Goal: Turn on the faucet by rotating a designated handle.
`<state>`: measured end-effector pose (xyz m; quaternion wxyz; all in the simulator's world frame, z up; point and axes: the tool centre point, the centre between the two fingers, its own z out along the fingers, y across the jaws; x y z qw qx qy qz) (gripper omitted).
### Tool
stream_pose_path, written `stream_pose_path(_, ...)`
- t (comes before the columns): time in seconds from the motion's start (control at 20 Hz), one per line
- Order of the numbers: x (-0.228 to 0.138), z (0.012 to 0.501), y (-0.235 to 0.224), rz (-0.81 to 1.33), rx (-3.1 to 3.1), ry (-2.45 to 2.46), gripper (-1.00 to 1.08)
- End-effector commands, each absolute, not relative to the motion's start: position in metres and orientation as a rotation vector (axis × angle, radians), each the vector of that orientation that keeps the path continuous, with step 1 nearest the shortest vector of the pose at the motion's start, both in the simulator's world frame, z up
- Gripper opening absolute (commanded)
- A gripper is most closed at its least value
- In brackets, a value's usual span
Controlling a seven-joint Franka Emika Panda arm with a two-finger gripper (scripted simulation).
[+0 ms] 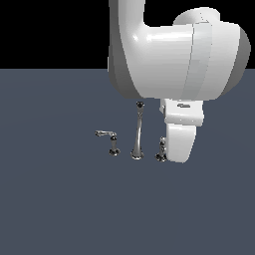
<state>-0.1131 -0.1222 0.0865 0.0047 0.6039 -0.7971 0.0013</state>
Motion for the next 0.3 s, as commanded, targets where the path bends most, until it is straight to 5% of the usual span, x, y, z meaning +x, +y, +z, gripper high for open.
stream_pose_path(0.0, -0.098, 0.086, -0.083, 0.003, 1.976, -2.442, -1.0)
stream_pose_path(0.25, -0.088, 0.086, -0.061, 0.0, 1.993, -2.428, -1.0)
